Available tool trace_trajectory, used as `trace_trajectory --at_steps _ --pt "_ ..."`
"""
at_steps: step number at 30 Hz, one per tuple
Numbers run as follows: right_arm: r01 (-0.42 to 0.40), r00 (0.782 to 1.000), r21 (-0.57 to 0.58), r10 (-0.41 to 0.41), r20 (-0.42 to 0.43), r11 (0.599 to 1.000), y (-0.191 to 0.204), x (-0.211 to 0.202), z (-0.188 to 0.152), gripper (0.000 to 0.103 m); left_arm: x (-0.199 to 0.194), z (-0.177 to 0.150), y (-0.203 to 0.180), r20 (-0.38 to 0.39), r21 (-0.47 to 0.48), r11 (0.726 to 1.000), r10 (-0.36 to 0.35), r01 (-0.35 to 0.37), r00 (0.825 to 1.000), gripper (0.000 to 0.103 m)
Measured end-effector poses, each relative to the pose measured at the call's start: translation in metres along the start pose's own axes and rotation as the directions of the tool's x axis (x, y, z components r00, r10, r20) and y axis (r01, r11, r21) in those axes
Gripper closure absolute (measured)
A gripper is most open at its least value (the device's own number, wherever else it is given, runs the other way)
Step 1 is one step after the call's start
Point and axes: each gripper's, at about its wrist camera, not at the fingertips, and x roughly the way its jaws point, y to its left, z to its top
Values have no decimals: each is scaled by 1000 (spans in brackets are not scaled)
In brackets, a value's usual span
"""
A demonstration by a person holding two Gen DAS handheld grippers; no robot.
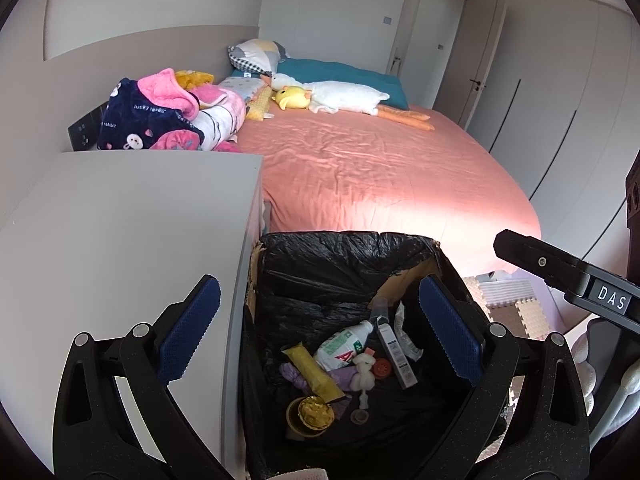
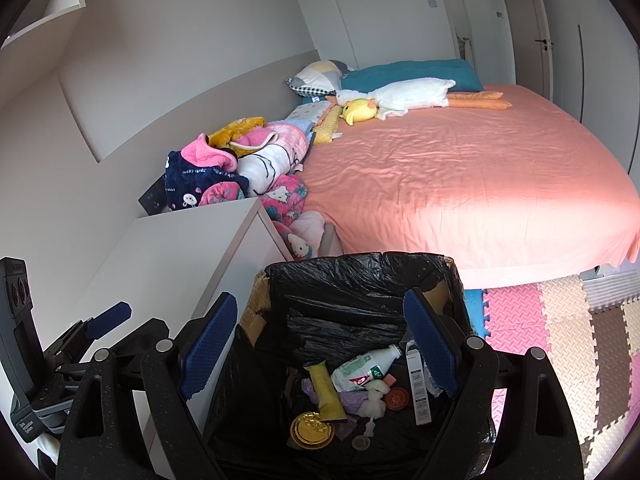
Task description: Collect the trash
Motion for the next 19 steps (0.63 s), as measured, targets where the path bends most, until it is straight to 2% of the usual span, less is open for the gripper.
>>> trace_trajectory --at_steps 19 --pt "1 1000 0 -1 -2 1000 0 1 1 18 1 -2 -2 -11 22 1000 -1 1 1000 7"
